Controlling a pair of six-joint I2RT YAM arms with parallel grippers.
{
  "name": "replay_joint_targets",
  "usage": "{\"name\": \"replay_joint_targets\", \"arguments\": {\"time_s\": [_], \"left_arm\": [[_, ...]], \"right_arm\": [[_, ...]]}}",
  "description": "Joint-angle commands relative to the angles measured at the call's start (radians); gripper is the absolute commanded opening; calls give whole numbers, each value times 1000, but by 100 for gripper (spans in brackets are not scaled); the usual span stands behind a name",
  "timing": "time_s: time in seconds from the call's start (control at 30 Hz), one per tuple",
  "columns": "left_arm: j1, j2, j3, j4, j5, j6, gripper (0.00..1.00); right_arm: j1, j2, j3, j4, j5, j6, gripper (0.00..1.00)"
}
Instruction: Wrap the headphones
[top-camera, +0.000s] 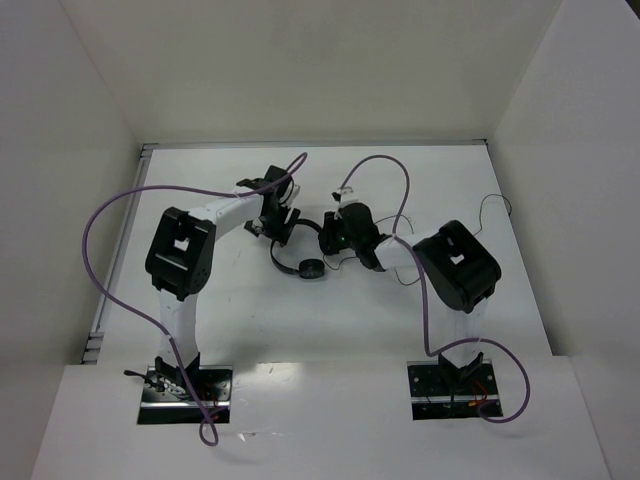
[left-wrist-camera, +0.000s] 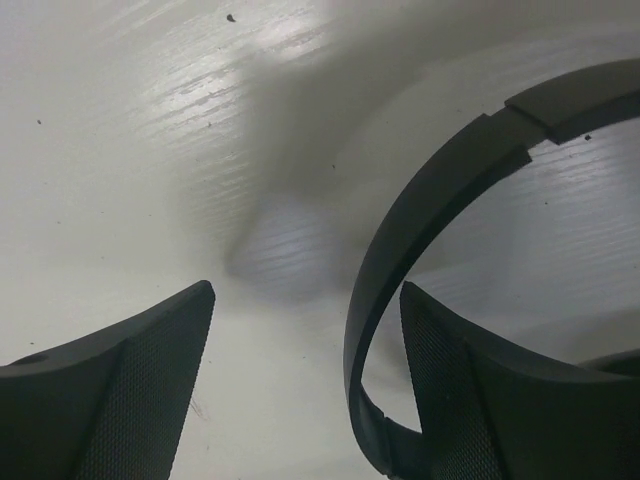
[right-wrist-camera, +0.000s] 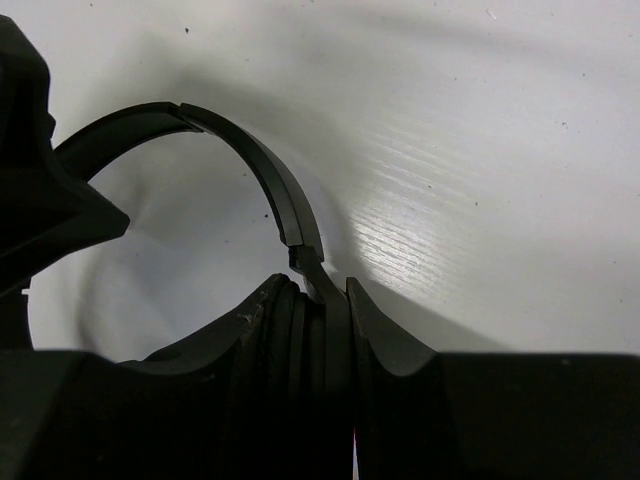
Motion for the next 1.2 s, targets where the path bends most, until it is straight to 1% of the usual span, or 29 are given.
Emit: {"name": "replay_joint_targets", "arguments": {"time_s": [0.0,0.13,0.27,0.3,0.4,0.43,0.5,0.53,0.63,0.73,0.77,0.8,0.83,0.9,0.97,1.0,1.03,1.1,1.13,1.17], "left_arm": [[2,14,-9,43,-26,-20,83],[2,37,-9,43,-5,-29,81],[2,48,9,43,15,-29,70],[2,57,9,43,15,-29,64],[2,57,18,43,24,-29,56],[2,57,18,43,24,-29,49],[2,66,18,43,47,-29,42],[2,66,18,43,57,-29,35],[2,66,8,63,87,-29,31],[2,66,-2,75,97,-38,21],[2,66,-2,86,97,-49,12],[2,66,-2,86,97,-49,6],[2,66,-2,86,97,-58,1],[2,54,-2,86,97,-58,1],[2,45,-2,95,97,-58,1],[2,17,-2,95,97,-58,1],[2,17,-2,95,97,-58,1],[2,3,30,83,87,-58,1],[2,3,47,69,87,-58,1],[2,3,64,54,87,-48,1]], "right_arm": [[7,-58,-6,117,27,9,24],[7,-58,-6,117,27,9,24],[7,-58,-6,126,18,18,24],[7,-58,-6,126,18,18,24],[7,-58,-6,126,18,18,24],[7,-58,-6,126,18,18,24],[7,-58,-6,126,18,18,24],[7,-58,-6,126,18,18,24],[7,-49,3,126,18,18,24],[7,-49,3,126,18,18,24],[7,-49,3,126,28,18,24],[7,-40,3,126,28,18,24],[7,-40,3,126,28,18,25],[7,-29,3,117,38,7,28],[7,-20,15,95,47,-3,34],[7,-20,15,85,62,-17,38],[7,-11,24,72,76,-28,47],[7,-10,35,36,87,-68,57],[7,-10,49,25,87,-85,59],[7,-1,63,14,87,-126,59]]}}
